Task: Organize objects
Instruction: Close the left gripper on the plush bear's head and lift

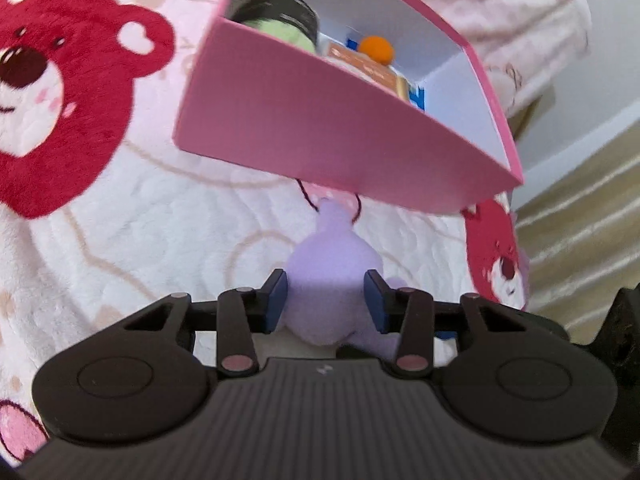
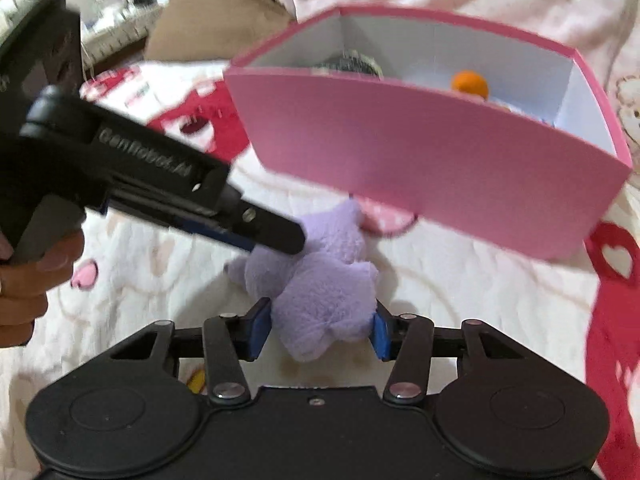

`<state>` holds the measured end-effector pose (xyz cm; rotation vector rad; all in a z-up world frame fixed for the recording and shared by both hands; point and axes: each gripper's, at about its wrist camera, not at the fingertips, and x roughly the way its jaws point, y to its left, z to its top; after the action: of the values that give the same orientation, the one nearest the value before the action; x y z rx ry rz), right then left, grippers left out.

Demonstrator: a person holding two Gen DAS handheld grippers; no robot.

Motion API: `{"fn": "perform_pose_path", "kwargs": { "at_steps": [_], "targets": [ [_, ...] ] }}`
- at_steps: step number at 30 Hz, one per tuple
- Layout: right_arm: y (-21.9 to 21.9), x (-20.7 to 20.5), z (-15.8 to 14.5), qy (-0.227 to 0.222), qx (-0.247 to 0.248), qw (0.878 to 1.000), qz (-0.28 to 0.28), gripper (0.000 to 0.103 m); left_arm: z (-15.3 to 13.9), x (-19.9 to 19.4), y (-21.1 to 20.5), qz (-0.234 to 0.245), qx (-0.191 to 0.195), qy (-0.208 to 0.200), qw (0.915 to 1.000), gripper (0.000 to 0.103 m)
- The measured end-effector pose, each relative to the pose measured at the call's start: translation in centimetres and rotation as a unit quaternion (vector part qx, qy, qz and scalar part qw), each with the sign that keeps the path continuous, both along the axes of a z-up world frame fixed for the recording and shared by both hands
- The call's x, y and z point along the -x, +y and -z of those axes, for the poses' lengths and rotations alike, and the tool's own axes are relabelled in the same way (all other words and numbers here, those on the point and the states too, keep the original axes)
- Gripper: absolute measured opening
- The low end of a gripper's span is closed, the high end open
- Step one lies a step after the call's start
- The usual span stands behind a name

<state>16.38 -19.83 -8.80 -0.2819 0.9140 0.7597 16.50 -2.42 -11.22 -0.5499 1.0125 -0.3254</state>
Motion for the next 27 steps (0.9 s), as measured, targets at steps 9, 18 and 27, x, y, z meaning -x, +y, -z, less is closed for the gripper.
{"fn": "perform_pose_path", "kwargs": {
  "at_steps": [9, 18, 27],
  "targets": [
    [-1.5, 0.0, -1.1, 0.015, 0.012, 1.000, -0.015, 0.078, -0.3, 1.6, -0.9, 0.032, -0.029, 0.001, 0.9991, 0.055],
    [0.6, 3.0, -1.0, -0.055, 0.022, 0.993, -0.099, 0.065, 1.4, 2.2, -1.7, 0.031, 0.002, 0.035, 0.9989, 0.060],
    [0.2, 0.3, 0.9, -0.024, 0.048, 0.998, -0.029, 0.055, 1.1, 2.4, -1.8, 0.015, 0.001, 0.015, 0.9998, 0.035]
  ]
}}
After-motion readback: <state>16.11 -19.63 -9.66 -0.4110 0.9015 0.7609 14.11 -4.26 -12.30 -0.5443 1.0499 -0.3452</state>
